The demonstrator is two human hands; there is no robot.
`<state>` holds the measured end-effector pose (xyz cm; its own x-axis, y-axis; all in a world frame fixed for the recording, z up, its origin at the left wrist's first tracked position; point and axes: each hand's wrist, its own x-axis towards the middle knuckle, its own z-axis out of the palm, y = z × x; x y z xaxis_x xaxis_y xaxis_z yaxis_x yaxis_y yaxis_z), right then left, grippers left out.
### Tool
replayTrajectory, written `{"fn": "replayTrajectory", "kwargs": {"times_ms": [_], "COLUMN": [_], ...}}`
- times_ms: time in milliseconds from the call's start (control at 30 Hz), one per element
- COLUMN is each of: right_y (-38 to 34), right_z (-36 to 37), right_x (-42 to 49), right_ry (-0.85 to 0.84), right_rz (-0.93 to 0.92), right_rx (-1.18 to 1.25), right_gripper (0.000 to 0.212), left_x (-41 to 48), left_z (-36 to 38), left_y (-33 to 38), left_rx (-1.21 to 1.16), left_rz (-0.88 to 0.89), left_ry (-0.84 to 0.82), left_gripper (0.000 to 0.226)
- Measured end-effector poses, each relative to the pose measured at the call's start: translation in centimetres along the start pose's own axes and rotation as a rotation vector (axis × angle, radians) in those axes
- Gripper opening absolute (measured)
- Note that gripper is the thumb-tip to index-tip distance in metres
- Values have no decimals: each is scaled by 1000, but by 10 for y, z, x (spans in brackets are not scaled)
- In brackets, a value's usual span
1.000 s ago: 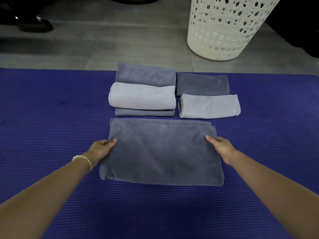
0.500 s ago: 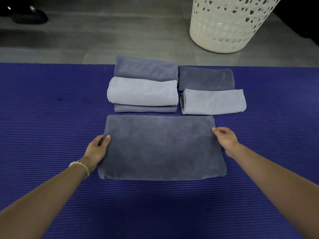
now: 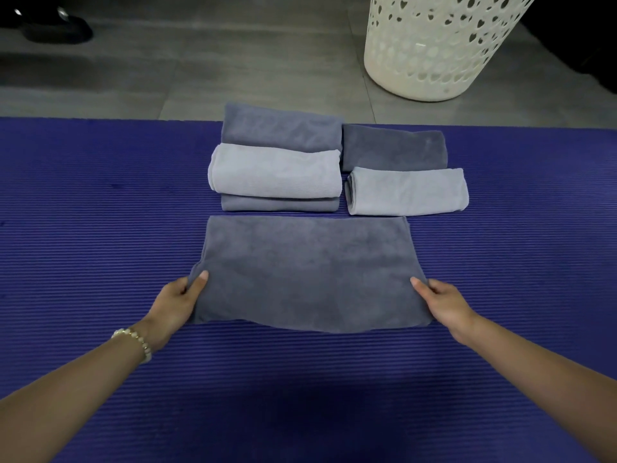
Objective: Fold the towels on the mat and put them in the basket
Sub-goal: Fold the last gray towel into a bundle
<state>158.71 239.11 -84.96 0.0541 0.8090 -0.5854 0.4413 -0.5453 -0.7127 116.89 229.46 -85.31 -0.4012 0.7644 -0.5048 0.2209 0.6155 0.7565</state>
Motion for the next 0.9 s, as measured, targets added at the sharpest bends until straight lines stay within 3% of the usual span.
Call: {"fn": "replayTrajectory", "kwargs": {"times_ms": [167, 300, 400, 600, 900], "right_y": [3, 17, 20, -10, -38], "right_z": [1, 4, 3, 0, 11], "right_x": [-4, -3, 0, 20, 51], "right_ry": [145, 146, 196, 228, 273], "right_rz": [-172, -144, -110, -190, -60], "right_rx": [-176, -297, -423, -319, -44], "right_gripper": [29, 32, 26, 34, 38], "left_x": [-4, -7, -7, 5, 44], "left_z": [3, 0, -7, 2, 10], "left_y": [8, -16, -23, 9, 44], "left_rx": [79, 313, 304, 202, -4], "left_rz": [94, 52, -4, 25, -5], "left_ry": [85, 38, 68, 95, 234], "left_gripper": [29, 39, 31, 35, 40]}}
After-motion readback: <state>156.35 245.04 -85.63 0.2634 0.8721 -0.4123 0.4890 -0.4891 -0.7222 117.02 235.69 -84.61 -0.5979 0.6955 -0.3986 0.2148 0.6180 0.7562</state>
